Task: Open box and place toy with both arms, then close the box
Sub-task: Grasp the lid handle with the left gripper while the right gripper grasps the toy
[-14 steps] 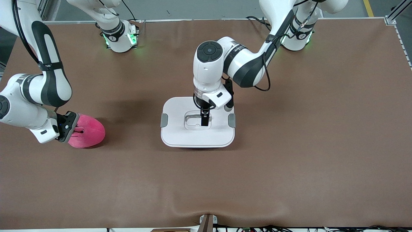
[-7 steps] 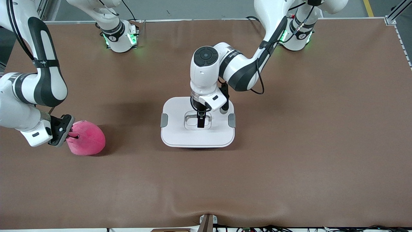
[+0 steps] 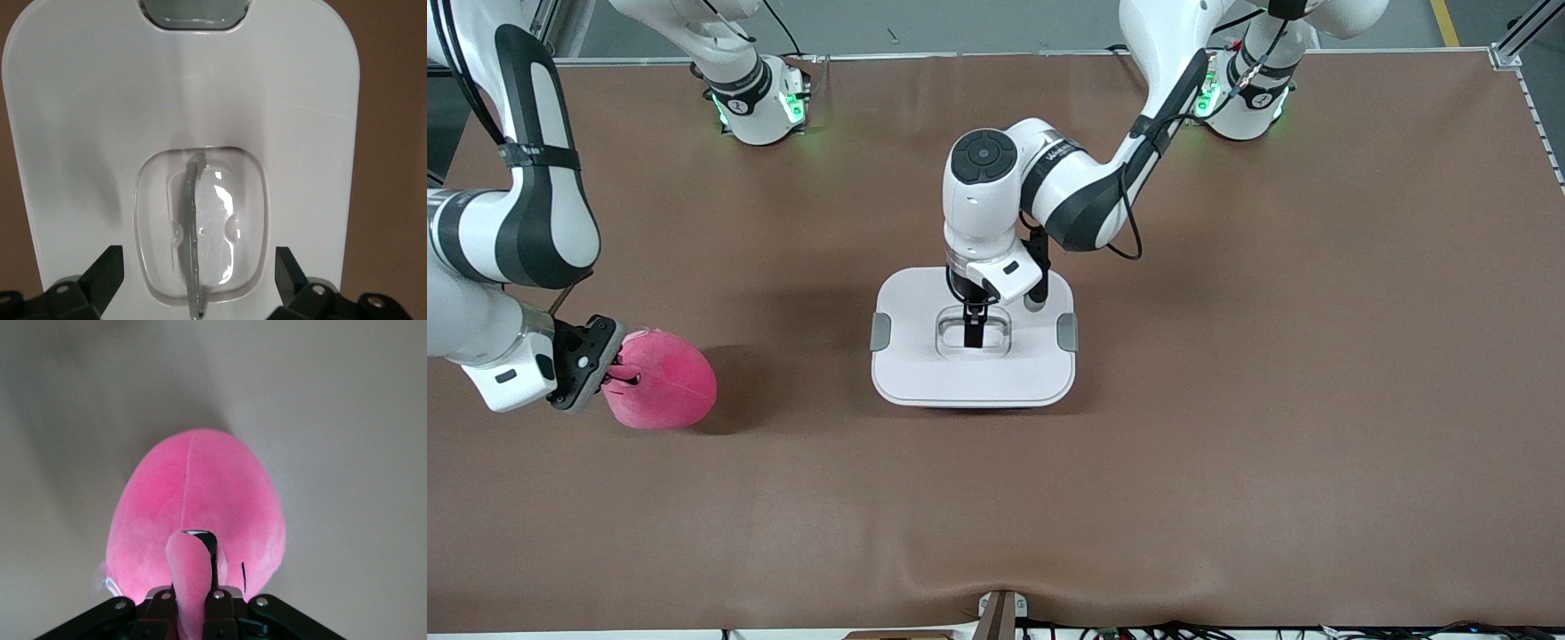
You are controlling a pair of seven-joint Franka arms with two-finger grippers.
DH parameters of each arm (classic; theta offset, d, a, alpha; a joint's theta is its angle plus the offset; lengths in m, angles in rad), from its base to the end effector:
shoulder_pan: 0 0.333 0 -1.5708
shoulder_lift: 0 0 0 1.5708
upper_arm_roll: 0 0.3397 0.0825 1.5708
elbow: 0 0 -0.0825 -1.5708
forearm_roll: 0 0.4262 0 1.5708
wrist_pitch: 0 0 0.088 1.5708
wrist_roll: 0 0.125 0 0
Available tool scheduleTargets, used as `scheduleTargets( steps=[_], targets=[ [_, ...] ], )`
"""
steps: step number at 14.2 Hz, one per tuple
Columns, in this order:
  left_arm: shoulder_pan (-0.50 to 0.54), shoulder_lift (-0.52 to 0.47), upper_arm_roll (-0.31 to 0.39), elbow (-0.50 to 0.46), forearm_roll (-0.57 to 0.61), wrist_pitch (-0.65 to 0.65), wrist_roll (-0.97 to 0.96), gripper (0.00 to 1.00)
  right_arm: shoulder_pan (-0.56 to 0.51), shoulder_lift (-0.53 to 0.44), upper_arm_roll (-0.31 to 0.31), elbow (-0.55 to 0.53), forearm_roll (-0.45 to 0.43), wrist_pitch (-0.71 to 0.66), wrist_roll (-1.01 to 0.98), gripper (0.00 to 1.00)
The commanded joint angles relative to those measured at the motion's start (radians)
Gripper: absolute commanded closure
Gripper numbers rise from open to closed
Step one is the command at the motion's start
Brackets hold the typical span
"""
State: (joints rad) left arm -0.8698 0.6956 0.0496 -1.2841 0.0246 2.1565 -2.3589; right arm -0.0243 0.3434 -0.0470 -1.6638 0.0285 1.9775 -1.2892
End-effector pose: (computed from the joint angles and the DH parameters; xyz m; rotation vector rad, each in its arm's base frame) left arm 0.5488 -0.6005 0.3401 2.1547 2.0328 0.0728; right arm 0.6960 -0.0446 0.3924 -2.5634 -1.7702 0.0255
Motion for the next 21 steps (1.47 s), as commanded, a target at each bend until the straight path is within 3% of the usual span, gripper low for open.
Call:
scheduleTargets(
  steps=[1, 8, 11, 16, 19, 21],
  targets=[
    [-0.011, 0.012, 0.006, 0.012, 0.008, 0.0, -0.022, 0.0, 0.0, -0.012, 0.001, 0.028, 0.023, -0.035, 0.054, 1.0],
    [-0.009, 0.019, 0.006, 0.0, 0.008, 0.0, -0.028, 0.18, 0.052, -0.009, 0.001, 0.099, 0.07, -0.101, 0.217, 1.0],
    [-0.009, 0.019, 0.006, -0.004, 0.009, -0.001, -0.028, 0.32, 0.093, -0.009, 0.003, 0.121, 0.073, -0.135, 0.33, 1.0],
    [-0.009, 0.019, 0.006, -0.004, 0.009, -0.001, -0.03, 0.62, 0.149, -0.009, 0.001, 0.163, 0.117, -0.155, 0.478, 1.0],
    [-0.009, 0.019, 0.006, -0.009, 0.009, -0.001, -0.03, 0.68, 0.152, -0.009, 0.001, 0.167, 0.117, -0.16, 0.554, 1.0],
    [-0.009, 0.018, 0.006, -0.009, 0.009, -0.001, -0.03, 0.85, 0.155, -0.009, 0.001, 0.167, 0.117, -0.16, 0.567, 1.0]
  ],
)
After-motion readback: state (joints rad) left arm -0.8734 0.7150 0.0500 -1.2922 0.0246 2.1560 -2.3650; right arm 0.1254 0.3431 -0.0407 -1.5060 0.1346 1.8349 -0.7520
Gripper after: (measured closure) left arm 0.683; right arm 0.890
